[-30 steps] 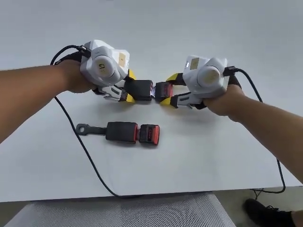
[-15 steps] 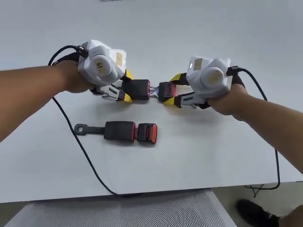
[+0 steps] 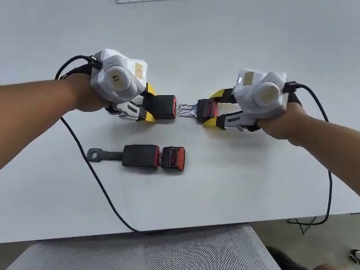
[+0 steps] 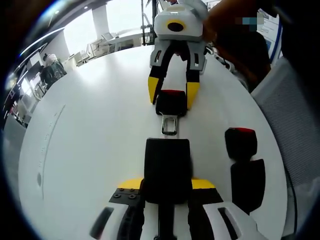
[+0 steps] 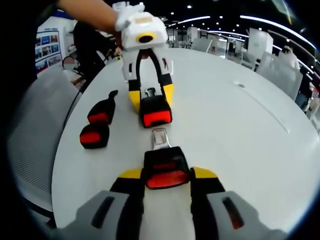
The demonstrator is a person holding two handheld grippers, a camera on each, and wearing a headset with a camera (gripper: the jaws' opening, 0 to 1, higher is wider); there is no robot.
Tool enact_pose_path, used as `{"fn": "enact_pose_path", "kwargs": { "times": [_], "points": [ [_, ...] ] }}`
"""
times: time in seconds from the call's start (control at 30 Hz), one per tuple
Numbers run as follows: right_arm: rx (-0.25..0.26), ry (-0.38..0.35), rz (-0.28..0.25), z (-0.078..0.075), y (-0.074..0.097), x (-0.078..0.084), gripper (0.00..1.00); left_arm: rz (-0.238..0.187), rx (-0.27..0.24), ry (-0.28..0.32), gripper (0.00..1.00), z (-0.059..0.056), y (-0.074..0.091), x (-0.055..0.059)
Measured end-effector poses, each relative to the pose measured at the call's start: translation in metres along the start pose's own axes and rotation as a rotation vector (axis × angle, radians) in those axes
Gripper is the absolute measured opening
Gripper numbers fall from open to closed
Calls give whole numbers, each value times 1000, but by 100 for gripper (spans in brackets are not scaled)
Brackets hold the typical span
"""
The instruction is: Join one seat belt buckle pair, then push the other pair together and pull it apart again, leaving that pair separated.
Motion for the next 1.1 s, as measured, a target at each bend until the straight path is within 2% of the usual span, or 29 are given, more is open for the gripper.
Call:
{"fn": "enact_pose_path", "kwargs": {
  "times": [0.53, 1.1],
  "points": [
    [26, -41, 15, -6, 29, 31, 35, 4, -2, 1, 34, -1, 0, 0],
    [51, -59, 23, -12, 53, 52, 35, 12, -2, 2, 34, -1, 0, -1]
  ]
}}
Point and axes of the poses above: the centre of the closed fingertips' face, and the gripper's own axes: y roughly backward along the fingers, z roughly to its left, x roughly out of its underside, the point moved 4 cm from there along y, roughly backward along the fingers, and after that the axes turned 13 degrees about -x, right-handed, at the moved point
